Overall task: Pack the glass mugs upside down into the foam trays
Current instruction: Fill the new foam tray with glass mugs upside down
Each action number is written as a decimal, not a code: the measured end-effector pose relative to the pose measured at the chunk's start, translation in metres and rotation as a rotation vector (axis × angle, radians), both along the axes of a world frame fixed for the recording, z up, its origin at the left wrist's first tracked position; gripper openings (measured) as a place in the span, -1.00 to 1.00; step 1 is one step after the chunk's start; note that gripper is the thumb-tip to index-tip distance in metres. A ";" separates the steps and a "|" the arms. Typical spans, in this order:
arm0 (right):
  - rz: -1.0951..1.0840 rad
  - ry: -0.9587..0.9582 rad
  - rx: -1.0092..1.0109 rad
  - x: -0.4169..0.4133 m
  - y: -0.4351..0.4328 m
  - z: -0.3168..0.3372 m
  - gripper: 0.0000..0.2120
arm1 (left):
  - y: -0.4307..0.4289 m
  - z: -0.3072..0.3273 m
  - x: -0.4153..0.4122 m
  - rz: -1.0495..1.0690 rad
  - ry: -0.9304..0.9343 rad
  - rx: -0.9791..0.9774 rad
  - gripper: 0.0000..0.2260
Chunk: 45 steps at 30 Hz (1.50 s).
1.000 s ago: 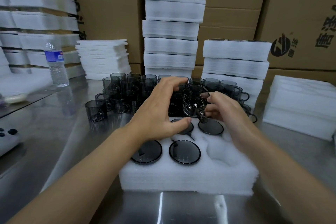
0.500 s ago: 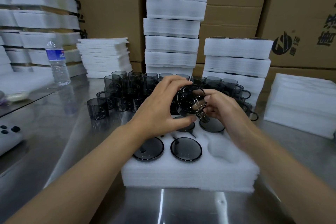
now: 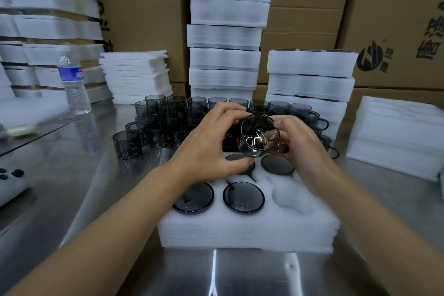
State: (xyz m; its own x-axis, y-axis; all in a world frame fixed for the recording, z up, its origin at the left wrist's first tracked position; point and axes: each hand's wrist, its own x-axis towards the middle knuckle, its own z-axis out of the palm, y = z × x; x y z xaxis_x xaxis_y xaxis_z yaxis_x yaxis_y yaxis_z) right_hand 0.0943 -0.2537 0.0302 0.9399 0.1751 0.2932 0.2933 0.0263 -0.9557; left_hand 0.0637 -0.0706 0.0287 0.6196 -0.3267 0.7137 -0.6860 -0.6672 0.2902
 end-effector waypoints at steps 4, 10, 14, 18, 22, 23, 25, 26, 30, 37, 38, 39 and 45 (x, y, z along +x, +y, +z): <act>-0.027 -0.031 0.067 -0.001 0.000 0.000 -0.65 | 0.001 -0.001 0.000 -0.023 0.007 -0.029 -0.49; -0.043 -0.055 0.113 0.001 -0.001 -0.001 -0.59 | 0.001 0.001 -0.001 -0.014 -0.004 -0.051 -0.56; -0.039 -0.083 0.070 0.001 0.000 -0.003 -0.41 | 0.000 0.001 -0.001 -0.001 0.009 -0.019 -0.50; 0.004 -0.110 0.035 -0.001 0.001 -0.004 -0.39 | 0.001 0.000 -0.001 -0.014 0.012 0.034 -0.29; 0.108 -0.080 0.089 -0.001 0.000 -0.002 -0.49 | 0.001 0.000 -0.001 -0.008 0.002 0.057 -0.15; 0.147 -0.062 0.124 -0.002 0.000 -0.001 -0.52 | 0.001 0.000 -0.001 -0.009 -0.003 0.048 -0.15; 0.203 -0.050 0.158 -0.003 -0.001 0.000 -0.59 | 0.001 0.000 -0.001 -0.009 0.007 0.029 -0.17; 0.221 -0.051 0.162 -0.004 -0.001 0.000 -0.64 | 0.001 0.001 -0.001 -0.007 0.016 0.024 -0.17; 0.250 -0.065 0.133 -0.007 -0.002 0.000 -0.68 | 0.000 0.001 -0.002 -0.025 0.041 0.039 -0.21; 0.213 -0.232 -0.167 -0.017 0.002 0.001 -0.60 | 0.000 0.003 -0.002 -0.047 -0.008 0.039 -0.21; 0.200 -0.261 -0.222 -0.019 0.002 0.001 -0.55 | 0.001 0.003 -0.003 -0.047 -0.021 0.046 -0.21; 0.170 -0.308 -0.301 -0.021 0.002 0.000 -0.50 | 0.001 0.003 -0.003 -0.045 -0.029 0.055 -0.21; 0.051 -0.508 -0.585 -0.024 0.005 -0.002 -0.31 | 0.001 0.004 -0.004 -0.038 -0.024 0.093 -0.16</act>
